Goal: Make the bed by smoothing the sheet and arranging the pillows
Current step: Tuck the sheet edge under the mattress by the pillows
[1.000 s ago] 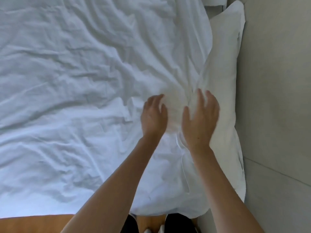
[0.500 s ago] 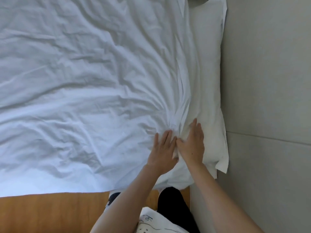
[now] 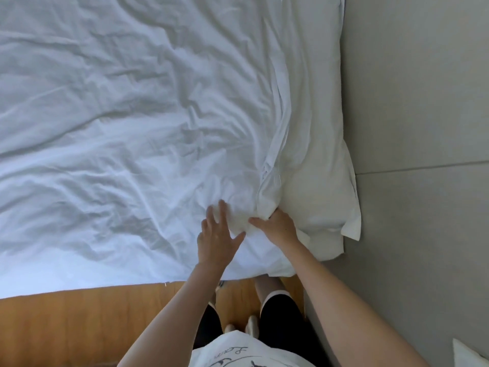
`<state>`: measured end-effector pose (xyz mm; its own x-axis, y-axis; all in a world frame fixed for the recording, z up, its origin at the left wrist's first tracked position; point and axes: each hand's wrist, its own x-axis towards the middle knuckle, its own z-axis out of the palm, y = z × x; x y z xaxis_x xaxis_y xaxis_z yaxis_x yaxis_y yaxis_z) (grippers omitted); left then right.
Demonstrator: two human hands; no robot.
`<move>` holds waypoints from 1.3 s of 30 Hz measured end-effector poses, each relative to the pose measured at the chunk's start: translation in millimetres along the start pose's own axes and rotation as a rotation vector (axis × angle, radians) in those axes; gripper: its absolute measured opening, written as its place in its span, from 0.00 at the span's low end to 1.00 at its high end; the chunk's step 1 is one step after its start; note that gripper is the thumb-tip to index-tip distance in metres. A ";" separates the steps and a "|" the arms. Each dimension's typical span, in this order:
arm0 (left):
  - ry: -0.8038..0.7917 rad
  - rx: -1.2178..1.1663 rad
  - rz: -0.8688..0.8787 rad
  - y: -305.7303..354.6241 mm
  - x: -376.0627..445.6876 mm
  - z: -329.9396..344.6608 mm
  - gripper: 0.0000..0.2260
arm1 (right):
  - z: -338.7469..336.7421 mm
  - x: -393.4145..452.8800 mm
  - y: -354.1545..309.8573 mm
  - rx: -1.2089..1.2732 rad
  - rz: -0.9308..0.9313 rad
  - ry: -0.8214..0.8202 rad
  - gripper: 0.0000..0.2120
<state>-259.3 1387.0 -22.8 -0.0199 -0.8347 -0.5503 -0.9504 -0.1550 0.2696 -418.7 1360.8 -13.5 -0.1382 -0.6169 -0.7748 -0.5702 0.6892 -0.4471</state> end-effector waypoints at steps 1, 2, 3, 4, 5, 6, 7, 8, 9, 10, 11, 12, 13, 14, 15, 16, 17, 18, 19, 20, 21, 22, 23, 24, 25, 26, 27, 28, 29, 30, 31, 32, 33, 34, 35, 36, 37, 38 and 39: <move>-0.022 -0.010 -0.030 1.8 5.7 -3.0 0.44 | 2.8 -4.7 2.9 0.000 -0.031 0.009 0.16; -0.045 -0.015 -0.025 3.9 11.4 -6.7 0.42 | 4.6 -12.8 6.1 -0.004 -0.050 0.037 0.16; -0.072 -0.013 0.016 5.9 16.0 -10.1 0.37 | 4.8 -23.4 10.8 0.014 -0.052 0.061 0.16; -0.092 -0.014 0.083 7.6 18.9 -13.8 0.29 | 3.7 -37.8 15.9 0.061 -0.030 0.072 0.16; -0.086 -0.035 0.149 10.4 18.6 -19.9 0.20 | 1.0 -54.5 21.3 0.131 -0.006 0.070 0.16; -0.059 -0.083 0.187 14.4 15.5 -25.9 0.12 | -4.4 -70.9 26.4 0.167 0.028 0.059 0.15; -0.026 -0.142 0.210 19.8 11.1 -32.0 0.09 | -13.5 -86.9 28.9 0.167 0.048 0.056 0.15; -0.003 -0.186 0.233 26.6 5.3 -39.1 0.09 | -23.8 -99.8 30.9 0.123 0.057 0.072 0.14; 0.009 -0.210 0.268 33.4 -1.8 -46.4 0.10 | -32.3 -107.4 32.8 0.067 0.056 0.115 0.14; 0.016 -0.224 0.311 38.6 -10.2 -53.6 0.10 | -37.7 -110.1 35.5 0.011 0.059 0.169 0.13; 0.011 -0.224 0.348 40.0 -18.8 -57.4 0.09 | -38.8 -107.4 40.0 -0.043 0.070 0.217 0.11; -0.011 -0.221 0.373 38.8 -26.8 -59.6 0.08 | -36.7 -99.8 47.1 -0.109 0.097 0.254 0.11; -0.055 -0.207 0.375 34.1 -33.2 -59.1 0.08 | -32.2 -89.5 54.7 -0.177 0.150 0.276 0.13; -0.117 -0.188 0.361 26.0 -38.9 -56.2 0.08 | -26.7 -80.5 60.3 -0.223 0.237 0.268 0.15; -0.189 -0.164 0.330 14.5 -44.3 -51.4 0.10 | -21.2 -72.6 65.3 -0.246 0.336 0.245 0.19; -0.267 -0.131 0.290 0.7 -50.0 -46.6 0.11 | -16.4 -67.2 66.0 -0.253 0.418 0.221 0.24; -0.338 -0.082 0.257 -14.4 -56.1 -43.4 0.12 | -12.4 -65.7 60.1 -0.258 0.456 0.218 0.27; -0.393 -0.025 0.233 -29.9 -62.1 -41.7 0.14 | -8.9 -67.2 51.1 -0.264 0.433 0.249 0.30; -0.426 0.023 0.209 -45.8 -69.1 -40.7 0.15 | -4.2 -71.3 40.7 -0.272 0.366 0.304 0.30; -0.438 0.053 0.177 -60.2 -76.5 -41.4 0.16 | 1.3 -77.7 28.6 -0.272 0.278 0.363 0.29; -0.439 0.070 0.142 -72.9 -83.6 -43.5 0.17 | 7.6 -84.5 16.1 -0.265 0.191 0.393 0.28; -0.435 0.081 0.109 -83.1 -90.3 -47.2 0.17 | 14.4 -91.4 5.1 -0.263 0.122 0.375 0.27; -0.424 0.088 0.075 -91.4 -96.2 -51.7 0.18 | 21.9 -98.0 -4.2 -0.279 0.073 0.321 0.27; -0.410 0.088 0.042 -97.3 -101.1 -57.6 0.18 | 30.1 -104.2 -11.2 -0.309 0.037 0.251 0.27; -0.390 0.080 0.012 -100.9 -105.0 -64.7 0.18 | 37.4 -109.8 -16.7 -0.348 0.012 0.183 0.26; -0.368 0.063 -0.014 -102.7 -107.9 -72.0 0.18 | 42.8 -114.5 -21.9 -0.386 -0.006 0.121 0.26; -0.337 0.037 -0.034 -103.0 -109.8 -80.6 0.18 | 46.3 -119.0 -28.8 -0.417 -0.026 0.068 0.25; -0.303 0.009 -0.050 -102.1 -111.3 -90.3 0.17 | 48.5 -123.3 -35.7 -0.437 -0.052 0.026 0.24; -0.270 -0.019 -0.066 -101.4 -113.0 -100.2 0.17 | 49.9 -127.9 -43.1 -0.451 -0.081 -0.007 0.23; -0.242 -0.045 -0.084 -101.3 -114.8 -109.5 0.17 | 50.7 -133.7 -49.9 -0.463 -0.108 -0.033 0.22; -0.222 -0.073 -0.105 -102.1 -117.6 -117.1 0.17 | 51.3 -139.5 -55.4 -0.474 -0.127 -0.053 0.22; -0.211 -0.103 -0.127 -103.1 -121.2 -123.6 0.16 | 51.7 -145.7 -60.2 -0.485 -0.143 -0.064 0.21; -0.204 -0.134 -0.146 -104.9 -125.6 -128.7 0.16 | 52.0 -151.7 -64.1 -0.496 -0.154 -0.071 0.21; -0.199 -0.160 -0.159 -107.9 -130.3 -132.5 0.15 | 52.4 -156.9 -67.7 -0.509 -0.165 -0.074 0.21; -0.193 -0.178 -0.169 -112.4 -134.7 -135.9 0.15 | 52.8 -161.1 -72.0 -0.527 -0.175 -0.079 0.21; -0.192 -0.193 -0.180 -119.2 -139.4 -138.7 0.15 | 54.0 -165.4 -76.9 -0.549 -0.185 -0.088 0.21; -0.188 -0.210 -0.192 -127.1 -144.3 -141.1 0.15 | 55.9 -168.8 -82.6 -0.568 -0.198 -0.096 0.20; -0.180 -0.225 -0.205 -136.9 -149.4 -143.1 0.15 | 58.7 -171.5 -89.0 -0.589 -0.211 -0.106 0.20; -0.173 -0.234 -0.222 -148.7 -155.1 -144.8 0.15 | 62.9 -173.8 -96.2 -0.615 -0.222 -0.116 0.20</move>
<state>-69.9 1463.1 136.9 0.1078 -0.6682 -0.7361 -0.8412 -0.4559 0.2906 -288.8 1425.6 136.1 0.1048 -0.6508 -0.7520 -0.9380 0.1866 -0.2922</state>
